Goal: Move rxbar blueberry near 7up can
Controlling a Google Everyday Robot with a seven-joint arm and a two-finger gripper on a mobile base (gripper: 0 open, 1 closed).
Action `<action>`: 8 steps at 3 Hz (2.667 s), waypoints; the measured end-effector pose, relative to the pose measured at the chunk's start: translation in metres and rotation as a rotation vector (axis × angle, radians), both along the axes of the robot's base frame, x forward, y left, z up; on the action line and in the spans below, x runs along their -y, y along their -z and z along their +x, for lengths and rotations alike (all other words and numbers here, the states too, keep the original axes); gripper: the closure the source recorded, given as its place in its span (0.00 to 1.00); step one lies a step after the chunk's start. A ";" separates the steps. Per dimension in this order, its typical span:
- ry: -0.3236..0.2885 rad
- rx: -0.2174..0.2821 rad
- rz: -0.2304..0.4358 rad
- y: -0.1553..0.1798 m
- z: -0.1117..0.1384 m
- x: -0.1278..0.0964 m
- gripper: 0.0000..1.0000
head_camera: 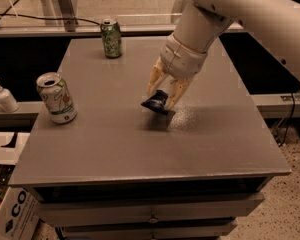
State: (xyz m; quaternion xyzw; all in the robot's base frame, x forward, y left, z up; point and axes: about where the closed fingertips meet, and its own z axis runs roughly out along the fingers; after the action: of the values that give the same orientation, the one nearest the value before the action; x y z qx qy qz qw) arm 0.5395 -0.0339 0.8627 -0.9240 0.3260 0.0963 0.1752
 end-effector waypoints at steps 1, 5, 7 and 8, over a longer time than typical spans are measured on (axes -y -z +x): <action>0.004 0.001 0.011 0.001 0.001 0.002 1.00; -0.150 0.102 0.145 -0.028 0.027 -0.093 1.00; -0.222 0.096 0.176 -0.017 0.026 -0.146 1.00; -0.255 0.099 0.170 -0.012 0.025 -0.169 1.00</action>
Offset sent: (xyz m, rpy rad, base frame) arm 0.0116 0.0155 0.0289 0.1182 -0.0910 0.0366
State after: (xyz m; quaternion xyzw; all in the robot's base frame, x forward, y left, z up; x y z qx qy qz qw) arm 0.5646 0.1352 0.8750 -0.9434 0.1875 0.0993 0.2551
